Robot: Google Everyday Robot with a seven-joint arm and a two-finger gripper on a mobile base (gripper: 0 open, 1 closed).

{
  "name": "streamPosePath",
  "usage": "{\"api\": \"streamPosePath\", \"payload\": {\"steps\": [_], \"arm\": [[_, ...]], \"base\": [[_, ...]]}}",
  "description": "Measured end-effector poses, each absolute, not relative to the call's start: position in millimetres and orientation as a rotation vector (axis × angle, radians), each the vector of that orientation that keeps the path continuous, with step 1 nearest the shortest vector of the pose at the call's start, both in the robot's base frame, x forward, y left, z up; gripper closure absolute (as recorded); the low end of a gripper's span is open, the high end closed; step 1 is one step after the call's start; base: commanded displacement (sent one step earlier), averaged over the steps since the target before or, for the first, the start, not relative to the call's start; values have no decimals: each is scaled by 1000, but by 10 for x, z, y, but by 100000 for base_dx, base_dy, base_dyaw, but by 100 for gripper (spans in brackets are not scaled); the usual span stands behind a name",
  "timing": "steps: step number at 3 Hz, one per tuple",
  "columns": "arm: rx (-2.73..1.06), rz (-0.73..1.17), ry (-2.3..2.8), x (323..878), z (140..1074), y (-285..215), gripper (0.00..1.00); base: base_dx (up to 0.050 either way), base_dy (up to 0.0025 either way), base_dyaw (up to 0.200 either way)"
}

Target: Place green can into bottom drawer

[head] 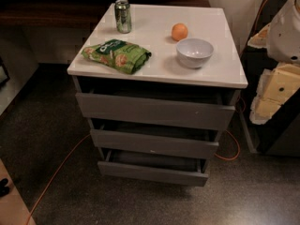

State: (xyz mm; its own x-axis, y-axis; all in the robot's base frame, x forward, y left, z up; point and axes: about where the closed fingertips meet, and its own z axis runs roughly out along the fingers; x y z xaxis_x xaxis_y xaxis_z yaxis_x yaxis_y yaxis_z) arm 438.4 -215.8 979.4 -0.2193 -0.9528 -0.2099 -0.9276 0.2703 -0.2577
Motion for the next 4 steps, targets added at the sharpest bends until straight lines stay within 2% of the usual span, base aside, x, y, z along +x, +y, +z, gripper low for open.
{"api": "streamPosePath", "payload": {"steps": [2, 4], "arm": [[-1733, -126, 2220, 4346, 9690, -2107, 0], [-1819, -5, 2133, 4201, 8428, -2037, 0]], "base": [[0, 0, 0], [0, 0, 0]]}}
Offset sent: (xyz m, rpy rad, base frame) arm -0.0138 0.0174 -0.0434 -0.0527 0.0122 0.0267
